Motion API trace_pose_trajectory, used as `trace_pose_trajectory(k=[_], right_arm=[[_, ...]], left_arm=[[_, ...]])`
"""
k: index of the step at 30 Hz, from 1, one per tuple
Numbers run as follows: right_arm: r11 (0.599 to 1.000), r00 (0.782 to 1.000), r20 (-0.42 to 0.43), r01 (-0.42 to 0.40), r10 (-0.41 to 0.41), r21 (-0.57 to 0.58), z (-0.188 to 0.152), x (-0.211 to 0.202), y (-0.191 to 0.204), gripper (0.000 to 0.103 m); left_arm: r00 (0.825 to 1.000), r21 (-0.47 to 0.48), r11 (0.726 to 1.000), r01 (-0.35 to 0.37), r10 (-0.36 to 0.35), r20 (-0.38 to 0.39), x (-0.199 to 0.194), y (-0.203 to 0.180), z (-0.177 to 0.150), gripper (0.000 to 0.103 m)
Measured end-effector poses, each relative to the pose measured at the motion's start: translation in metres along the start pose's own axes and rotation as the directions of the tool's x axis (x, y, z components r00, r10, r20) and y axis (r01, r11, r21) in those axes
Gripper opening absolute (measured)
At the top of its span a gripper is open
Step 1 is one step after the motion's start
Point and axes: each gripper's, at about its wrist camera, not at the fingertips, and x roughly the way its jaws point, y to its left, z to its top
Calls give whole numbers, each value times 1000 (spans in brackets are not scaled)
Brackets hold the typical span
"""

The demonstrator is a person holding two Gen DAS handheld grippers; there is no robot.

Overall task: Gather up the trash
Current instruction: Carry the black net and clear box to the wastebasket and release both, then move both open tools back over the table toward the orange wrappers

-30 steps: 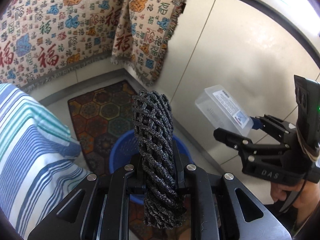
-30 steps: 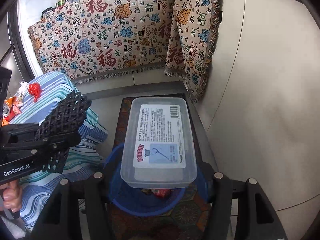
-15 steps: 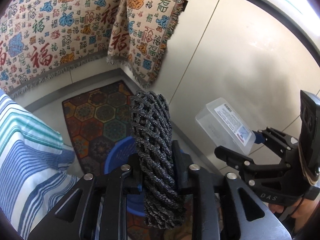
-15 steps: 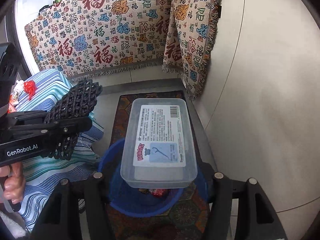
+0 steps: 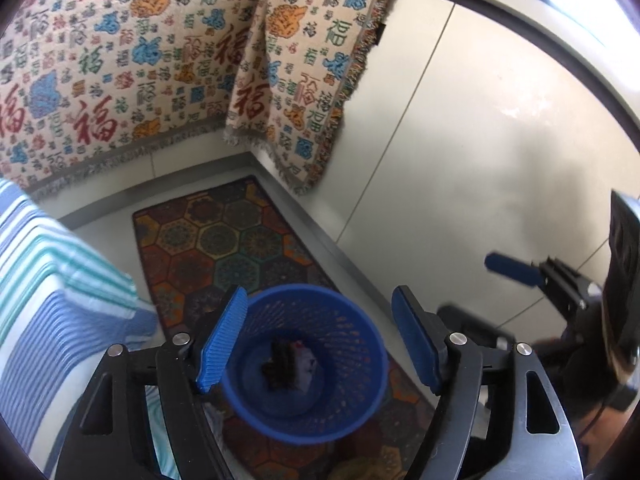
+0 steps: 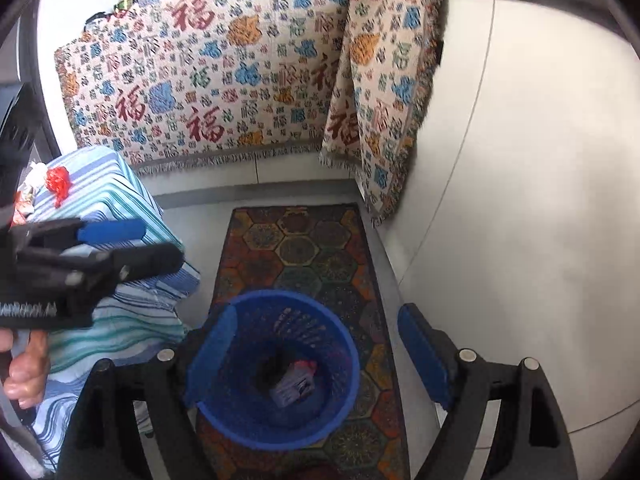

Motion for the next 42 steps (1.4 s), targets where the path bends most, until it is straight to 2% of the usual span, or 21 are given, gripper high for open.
trace_pose_trajectory(k=[6, 13, 19, 23, 27, 30, 34, 38, 42], right_arm=[[999, 998, 59, -19, 21, -33, 15, -18, 26, 85], [991, 989, 128, -54, 70, -124, 28, -41, 78, 85], [977, 981, 144, -105, 133, -186, 32, -51, 137, 85], [957, 973, 133, -150, 187, -248, 31, -51, 186, 85], [925, 960, 101, -221, 262, -308, 25, -52, 236, 85], [889, 946, 55, -279, 319, -364, 18, -52, 273, 85], [833, 935, -1, -316, 354, -454, 2, -49, 317, 85], [790, 921, -42, -356, 388, -499, -8, -48, 349, 85], [774, 914, -71, -378, 399, -508, -13, -42, 364, 85]], left_arm=[[999, -21, 999, -36, 37, 30, -52, 10, -23, 77], [992, -18, 995, -101, 102, 71, -125, 24, -75, 84], [985, -54, 985, -163, 165, 46, -167, 56, -119, 84], [971, -66, 971, -231, 234, 45, -193, 82, -140, 84], [953, -125, 948, -294, 301, 40, -223, 121, -167, 84], [940, -180, 927, -330, 340, 29, -240, 150, -184, 84], [912, -253, 884, -394, 410, 13, -256, 188, -204, 84], [903, -280, 866, -414, 429, -10, -267, 214, -215, 85], [898, -281, 858, -430, 439, -36, -266, 234, -214, 86]])
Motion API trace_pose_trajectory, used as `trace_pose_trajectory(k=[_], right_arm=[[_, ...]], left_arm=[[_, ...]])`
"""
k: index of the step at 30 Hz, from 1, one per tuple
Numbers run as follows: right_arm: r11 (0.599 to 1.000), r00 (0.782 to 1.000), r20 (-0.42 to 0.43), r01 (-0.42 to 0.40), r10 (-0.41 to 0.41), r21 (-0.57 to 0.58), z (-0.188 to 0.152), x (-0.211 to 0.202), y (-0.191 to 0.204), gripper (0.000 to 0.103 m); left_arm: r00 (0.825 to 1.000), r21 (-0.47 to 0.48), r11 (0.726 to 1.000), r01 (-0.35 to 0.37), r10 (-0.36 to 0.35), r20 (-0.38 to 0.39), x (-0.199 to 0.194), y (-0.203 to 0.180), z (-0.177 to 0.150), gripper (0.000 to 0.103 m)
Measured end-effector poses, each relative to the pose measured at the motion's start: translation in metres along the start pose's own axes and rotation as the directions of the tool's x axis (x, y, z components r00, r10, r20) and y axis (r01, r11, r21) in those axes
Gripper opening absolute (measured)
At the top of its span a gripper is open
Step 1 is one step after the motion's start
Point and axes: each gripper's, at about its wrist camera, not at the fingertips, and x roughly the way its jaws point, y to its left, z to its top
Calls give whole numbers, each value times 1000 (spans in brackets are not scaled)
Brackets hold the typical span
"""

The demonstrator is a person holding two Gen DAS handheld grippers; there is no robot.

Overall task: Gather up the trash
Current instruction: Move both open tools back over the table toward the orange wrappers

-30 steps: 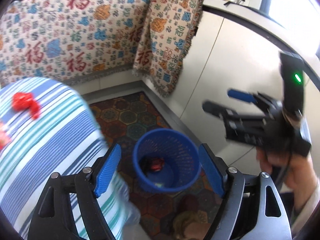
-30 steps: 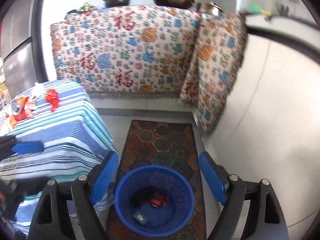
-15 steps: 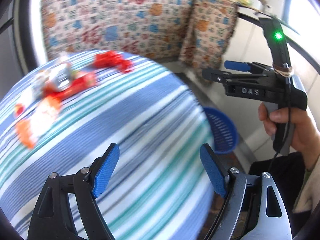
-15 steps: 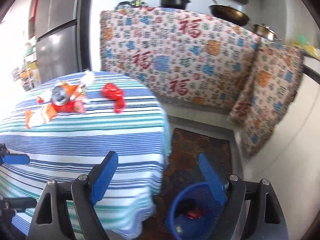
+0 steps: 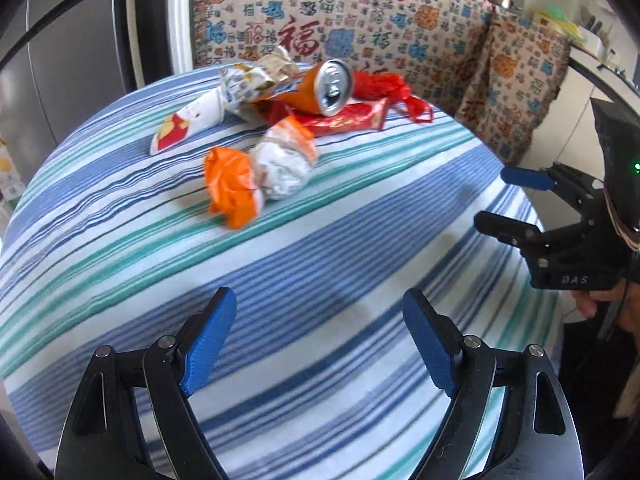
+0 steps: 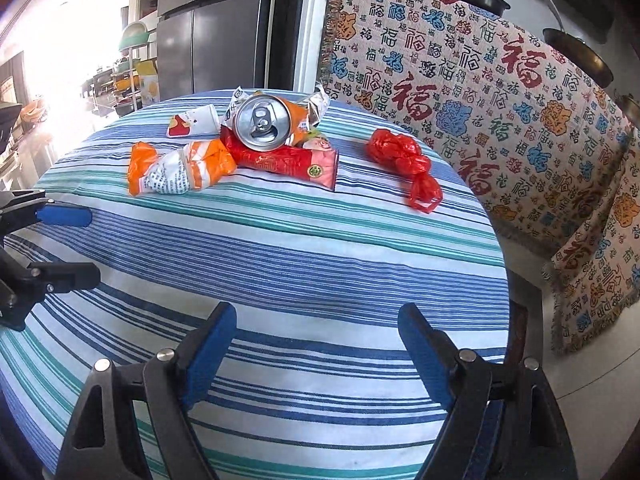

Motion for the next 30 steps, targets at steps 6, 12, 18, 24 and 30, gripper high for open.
trace_pose_trajectory(k=[6, 12, 18, 24, 30], right_arm=[[998, 999, -26, -34, 35, 56, 0, 10, -8, 85], [998, 998, -45, -30, 32, 48, 0, 16, -8, 85], [998, 998, -43, -35, 37, 45, -1, 16, -9, 85], [996, 998, -40, -54, 57, 74, -2, 17, -13, 85], [996, 998, -35, -54, 57, 74, -1, 17, -13, 85]], left_arm=[[1000, 12, 1000, 9, -9, -5, 6, 22, 4, 90], [999, 133, 991, 7, -2, -42, 16, 24, 7, 102], [997, 253, 966, 56, -39, -71, 26, 32, 19, 103], [992, 323, 939, 118, -94, -89, 39, 41, 39, 103], [991, 339, 932, 128, -103, -91, 54, 38, 57, 103]])
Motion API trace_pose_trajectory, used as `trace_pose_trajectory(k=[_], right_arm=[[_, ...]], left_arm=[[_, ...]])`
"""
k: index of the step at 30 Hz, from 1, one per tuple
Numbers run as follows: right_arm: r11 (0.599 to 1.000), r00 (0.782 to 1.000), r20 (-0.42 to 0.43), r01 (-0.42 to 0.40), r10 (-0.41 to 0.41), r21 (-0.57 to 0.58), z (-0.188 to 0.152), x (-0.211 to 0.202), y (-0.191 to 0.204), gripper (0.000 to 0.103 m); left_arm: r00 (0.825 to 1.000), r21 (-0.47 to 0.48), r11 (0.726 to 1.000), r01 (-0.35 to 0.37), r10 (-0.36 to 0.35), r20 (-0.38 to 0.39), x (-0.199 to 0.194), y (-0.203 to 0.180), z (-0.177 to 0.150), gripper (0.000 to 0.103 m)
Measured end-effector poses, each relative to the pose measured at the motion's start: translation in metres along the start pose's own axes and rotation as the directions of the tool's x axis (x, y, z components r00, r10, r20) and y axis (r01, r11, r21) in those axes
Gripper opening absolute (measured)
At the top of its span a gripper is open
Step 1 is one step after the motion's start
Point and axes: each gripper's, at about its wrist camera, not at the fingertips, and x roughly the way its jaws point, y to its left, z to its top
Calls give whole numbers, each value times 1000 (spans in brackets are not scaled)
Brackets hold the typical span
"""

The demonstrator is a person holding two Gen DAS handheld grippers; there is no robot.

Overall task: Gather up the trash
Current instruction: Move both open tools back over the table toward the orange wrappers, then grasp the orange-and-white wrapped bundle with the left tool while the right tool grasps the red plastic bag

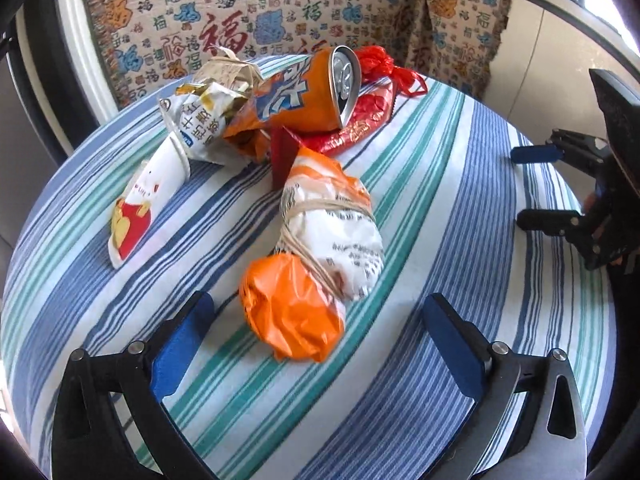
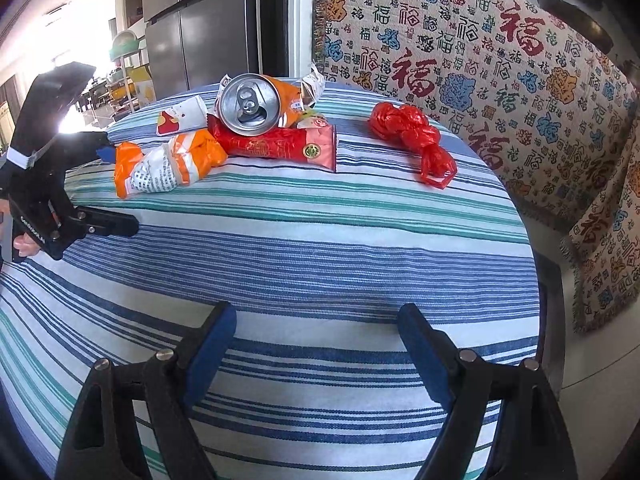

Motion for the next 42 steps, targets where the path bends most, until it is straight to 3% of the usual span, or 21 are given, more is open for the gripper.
trace_pose_trajectory(k=[8, 11, 13, 14, 20, 25, 29, 34, 42], right_arm=[[1000, 1000, -6, -19, 19, 20, 1, 1, -3, 86], [1000, 1000, -5, -20, 20, 20, 1, 2, -4, 86], [1000, 1000, -5, -19, 20, 20, 1, 2, -4, 86], [1000, 1000, -6, -20, 20, 19, 1, 1, -4, 86], [1000, 1000, -10, -20, 20, 21, 2, 1, -5, 86], [998, 998, -35, 46, -45, 44, 3, -3, -19, 86], [988, 997, -48, 70, -64, 135, 8, -1, -55, 86], [979, 993, -79, 105, -92, 174, 31, 14, -92, 86], [997, 992, -128, 18, -8, 80, 109, 77, -104, 87]], left_arm=[[999, -27, 999, -32, 32, 15, 17, -8, 25, 99], [999, -22, 999, -31, 32, 39, 15, -13, 27, 82], [998, -11, 1000, -27, 28, 57, 12, -17, 27, 55], [997, -11, 999, -30, 31, 65, 10, -19, 26, 48], [991, -136, 984, -113, 121, 57, 0, -15, 12, 47], [975, -301, 931, -207, 221, 11, -23, -4, -20, 48], [960, -387, 885, -261, 282, -2, -35, 16, -40, 48], [949, -413, 864, -288, 317, 2, -34, 25, -43, 50], [945, -405, 863, -301, 327, -4, -31, 21, -40, 53]])
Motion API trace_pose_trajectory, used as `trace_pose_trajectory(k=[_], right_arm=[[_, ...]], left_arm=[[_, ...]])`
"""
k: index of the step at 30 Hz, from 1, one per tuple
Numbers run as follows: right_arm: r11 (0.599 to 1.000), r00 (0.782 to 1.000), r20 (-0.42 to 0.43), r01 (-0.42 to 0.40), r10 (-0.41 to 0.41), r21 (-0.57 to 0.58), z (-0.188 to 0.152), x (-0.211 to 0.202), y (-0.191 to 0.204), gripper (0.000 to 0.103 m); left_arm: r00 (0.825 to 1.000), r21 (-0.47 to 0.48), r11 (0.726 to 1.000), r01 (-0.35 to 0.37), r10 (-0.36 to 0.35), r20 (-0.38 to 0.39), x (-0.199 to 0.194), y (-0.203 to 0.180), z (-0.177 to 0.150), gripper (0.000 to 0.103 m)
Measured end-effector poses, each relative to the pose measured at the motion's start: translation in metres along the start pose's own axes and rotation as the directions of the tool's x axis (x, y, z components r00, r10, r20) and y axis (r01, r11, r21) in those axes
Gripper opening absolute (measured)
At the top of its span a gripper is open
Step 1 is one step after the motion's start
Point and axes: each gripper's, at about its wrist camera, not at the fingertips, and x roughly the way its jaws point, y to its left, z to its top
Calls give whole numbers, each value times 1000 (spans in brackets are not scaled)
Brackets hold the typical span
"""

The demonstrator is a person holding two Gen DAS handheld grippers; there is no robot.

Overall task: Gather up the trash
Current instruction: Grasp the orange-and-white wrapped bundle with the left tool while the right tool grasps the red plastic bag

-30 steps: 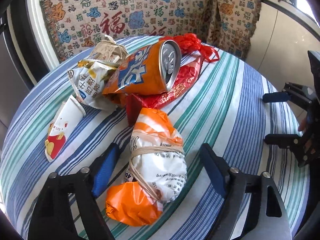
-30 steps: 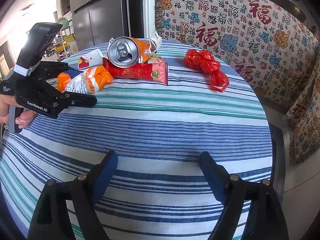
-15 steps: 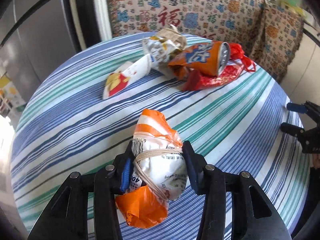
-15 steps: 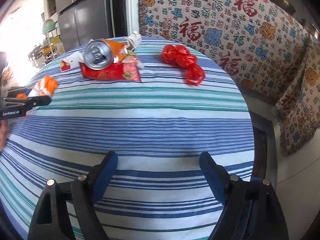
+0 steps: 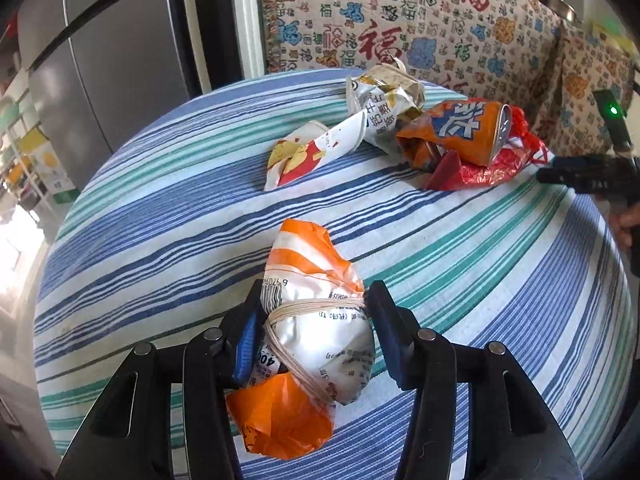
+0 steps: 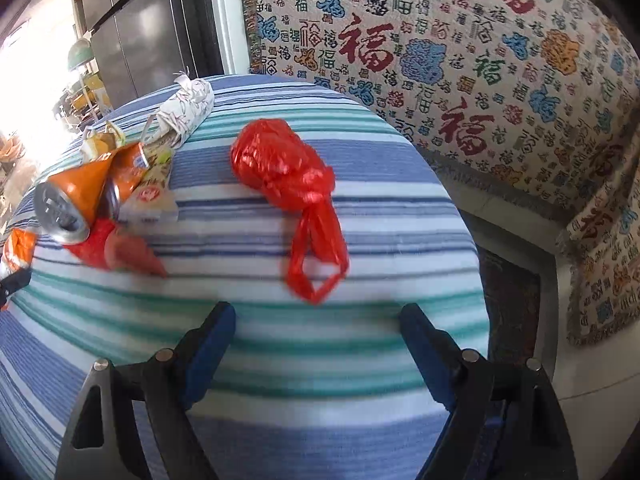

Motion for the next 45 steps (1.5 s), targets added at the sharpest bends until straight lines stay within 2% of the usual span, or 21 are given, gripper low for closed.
trace_pose_trajectory(k=[5, 9, 10, 11, 12, 15, 19, 23, 25, 26, 27, 28, 29, 30, 32, 33, 34, 35, 36, 45], right_arm=[[1000, 1000, -29, 5, -6, -31, 50, 31, 10, 86], [1000, 1000, -20, 5, -5, 20, 66, 44, 13, 82], [1000, 1000, -15, 8, -7, 29, 67, 44, 14, 76], [999, 1000, -1, 13, -13, 41, 66, 41, 14, 52], [998, 1000, 6, 21, -21, 57, 63, 37, 12, 44], [993, 1000, 3, 0, -1, 115, 44, 23, 5, 43], [994, 1000, 5, 16, -17, 109, -6, -7, 15, 44], [999, 998, 30, 46, -47, 29, -71, -39, 55, 44], [1000, 998, 58, 22, -21, -13, -95, -51, 82, 44], [1000, 997, 72, 9, -7, -28, -104, -56, 93, 46], [999, 995, 95, 29, -25, -45, -111, -59, 103, 47], [996, 992, 114, 62, -55, -63, -114, -60, 110, 48], [993, 988, 129, 89, -79, -75, -115, -61, 116, 54], [993, 986, 139, 101, -91, -68, -115, -60, 118, 55], [998, 990, 130, 64, -60, -26, -113, -58, 111, 55], [1000, 992, 120, 29, -30, 6, -112, -56, 104, 55], [1000, 993, 121, 5, -8, 28, -113, -55, 99, 62], [999, 994, 113, -13, 9, 30, -113, -53, 96, 89], [1000, 995, 98, -20, 18, 18, -115, -49, 98, 99], [1000, 997, 78, -12, 13, -10, -113, -42, 105, 102]], left_arm=[[1000, -2, 1000, 7, -7, 0, 1, 0, 0, 54], [1000, -2, 1000, 10, -10, -1, 1, 0, 1, 56], [1000, -2, 1000, 10, -10, -1, 2, -1, 2, 56], [1000, -2, 1000, 9, -9, -1, 1, -1, 1, 56], [1000, -3, 1000, 9, -9, 0, 1, 0, 1, 56], [1000, -6, 1000, 6, -6, 0, 2, 0, 2, 56], [1000, -17, 1000, 2, -2, 0, 3, 0, 2, 56], [1000, -51, 999, 12, -12, 4, 0, 3, -1, 57], [1000, -76, 997, 27, -26, 10, -6, 4, -7, 57], [1000, -82, 996, 29, -28, 10, -8, 4, -9, 59], [999, -80, 996, 31, -31, 10, -11, 2, -13, 64], [999, -72, 997, 33, -32, 6, -12, 0, -15, 75], [999, -60, 998, 33, -33, -4, -13, -2, -19, 82], [999, -56, 998, 30, -31, -12, -14, -4, -21, 91], [999, -60, 998, 24, -25, -20, -15, -1, -23, 93], [999, -53, 998, 19, -20, -28, -14, 0, -23, 98], [999, -30, 1000, 5, -6, -51, -11, 0, -23, 103], [998, -1, 1000, 0, 0, -61, -9, -1, -23, 103], [998, 4, 1000, 11, -11, -62, -8, 0, -22, 103], [998, 27, 999, 31, -29, -61, -5, 7, -14, 103]])
